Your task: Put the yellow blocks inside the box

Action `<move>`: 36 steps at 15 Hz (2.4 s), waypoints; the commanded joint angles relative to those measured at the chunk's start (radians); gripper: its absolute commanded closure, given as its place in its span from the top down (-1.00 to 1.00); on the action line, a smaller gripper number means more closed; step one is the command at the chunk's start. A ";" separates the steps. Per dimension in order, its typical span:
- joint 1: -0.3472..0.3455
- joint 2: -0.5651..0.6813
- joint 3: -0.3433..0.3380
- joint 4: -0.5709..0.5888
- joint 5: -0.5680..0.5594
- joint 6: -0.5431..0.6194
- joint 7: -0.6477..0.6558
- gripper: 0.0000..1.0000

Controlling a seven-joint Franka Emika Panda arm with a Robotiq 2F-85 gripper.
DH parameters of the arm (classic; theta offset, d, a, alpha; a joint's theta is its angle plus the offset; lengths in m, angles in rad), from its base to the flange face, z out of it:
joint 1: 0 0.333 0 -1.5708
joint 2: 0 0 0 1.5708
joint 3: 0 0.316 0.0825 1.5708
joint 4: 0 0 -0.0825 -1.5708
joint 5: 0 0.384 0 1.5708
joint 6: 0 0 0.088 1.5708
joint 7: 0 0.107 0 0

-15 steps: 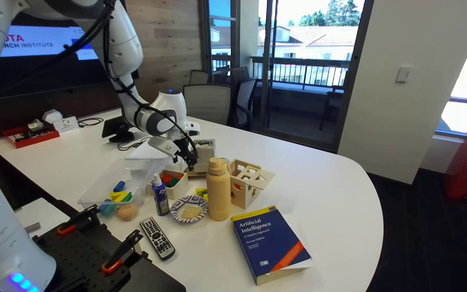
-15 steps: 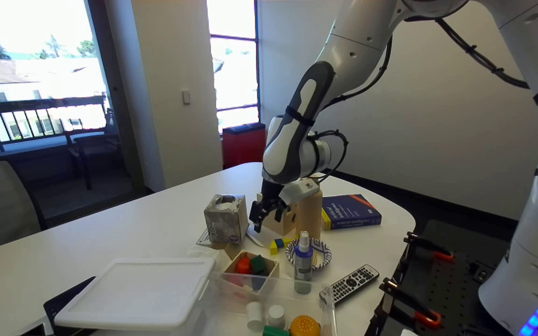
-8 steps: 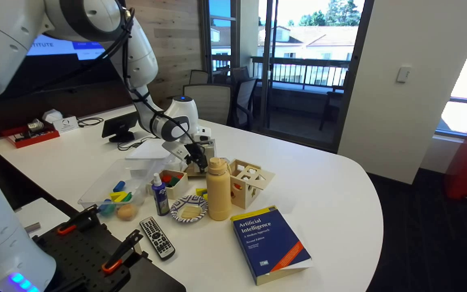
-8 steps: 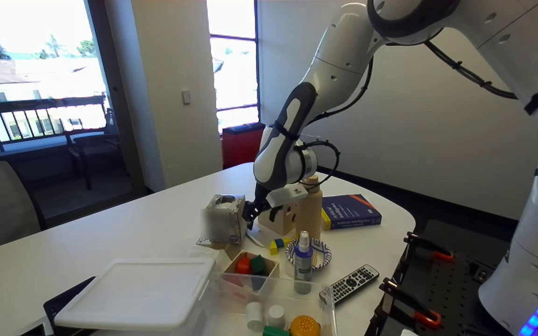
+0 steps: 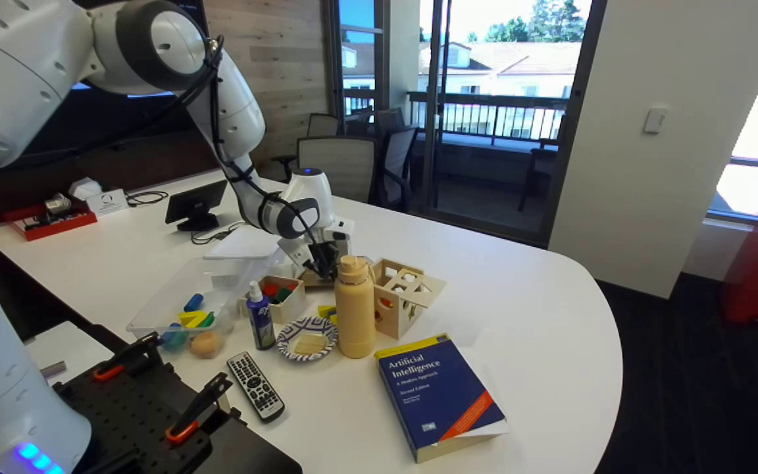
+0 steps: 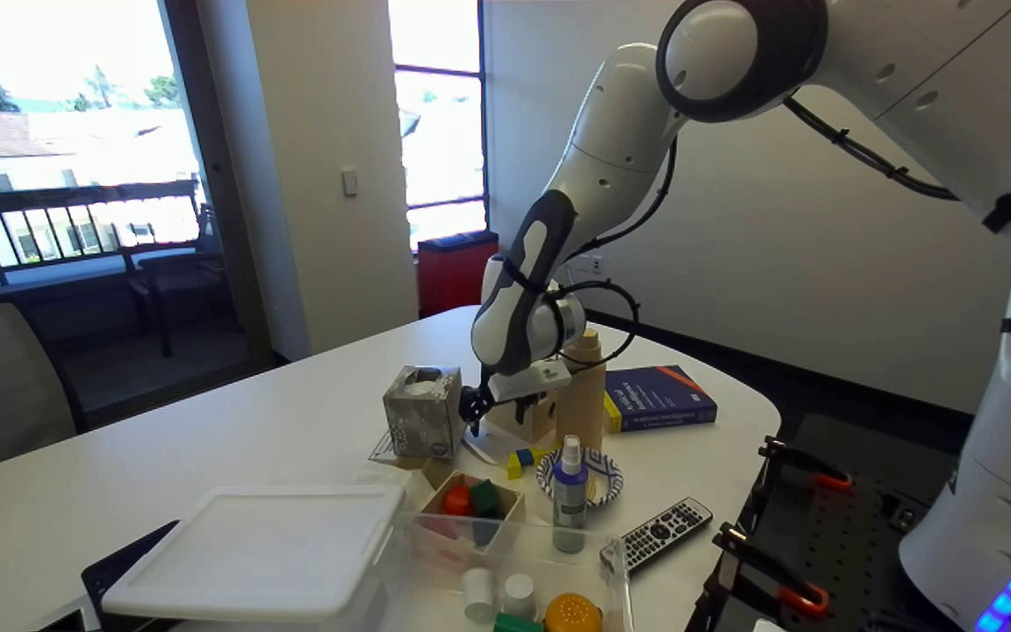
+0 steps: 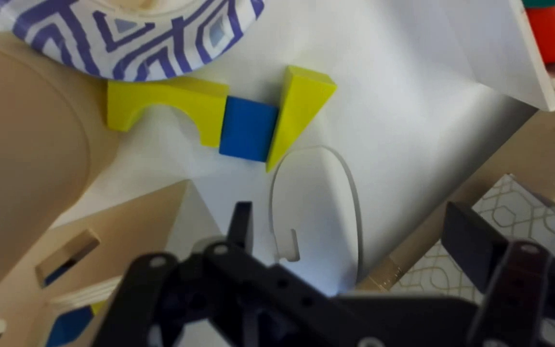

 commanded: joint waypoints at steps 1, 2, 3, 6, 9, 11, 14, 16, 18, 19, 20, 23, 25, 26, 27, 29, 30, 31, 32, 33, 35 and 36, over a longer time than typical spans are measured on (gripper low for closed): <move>0.055 0.031 -0.045 0.038 0.000 -0.061 0.103 1.00; 0.066 0.036 -0.049 0.038 0.001 -0.068 0.125 1.00; 0.077 0.043 -0.056 0.041 0.002 -0.073 0.146 1.00; 0.099 0.062 -0.071 0.047 0.003 -0.081 0.196 1.00; 0.105 0.080 -0.079 0.056 0.005 -0.087 0.221 1.00; 0.104 0.093 -0.079 0.066 0.006 -0.089 0.231 1.00; 0.105 0.112 -0.081 0.082 0.006 -0.099 0.238 1.00; 0.103 0.124 -0.080 0.096 0.005 -0.109 0.242 1.00; 0.102 0.133 -0.080 0.105 0.005 -0.115 0.242 1.00; 0.102 0.138 -0.079 0.112 0.005 -0.118 0.242 1.00; 0.102 0.141 -0.079 0.116 0.005 -0.122 0.242 0.90; 0.102 0.151 -0.079 0.130 0.003 -0.138 0.243 0.35; 0.101 0.155 -0.079 0.138 0.001 -0.149 0.243 0.02; 0.102 0.156 -0.080 0.141 0.000 -0.152 0.244 -0.12; 0.102 0.157 -0.080 0.143 0.000 -0.155 0.244 -0.29; 0.102 0.159 -0.081 0.148 -0.001 -0.162 0.245 -0.56; 0.102 0.161 -0.082 0.151 -0.002 -0.166 0.245 -0.73; 0.104 0.160 -0.083 0.150 -0.003 -0.168 0.247 -0.87; 0.104 0.160 -0.083 0.152 -0.003 -0.169 0.247 -0.98; 0.105 0.160 -0.084 0.154 -0.004 -0.171 0.248 -0.88; 0.104 0.159 -0.082 0.155 -0.004 -0.177 0.247 -0.88; 0.103 0.155 -0.080 0.153 -0.004 -0.181 0.245 -0.88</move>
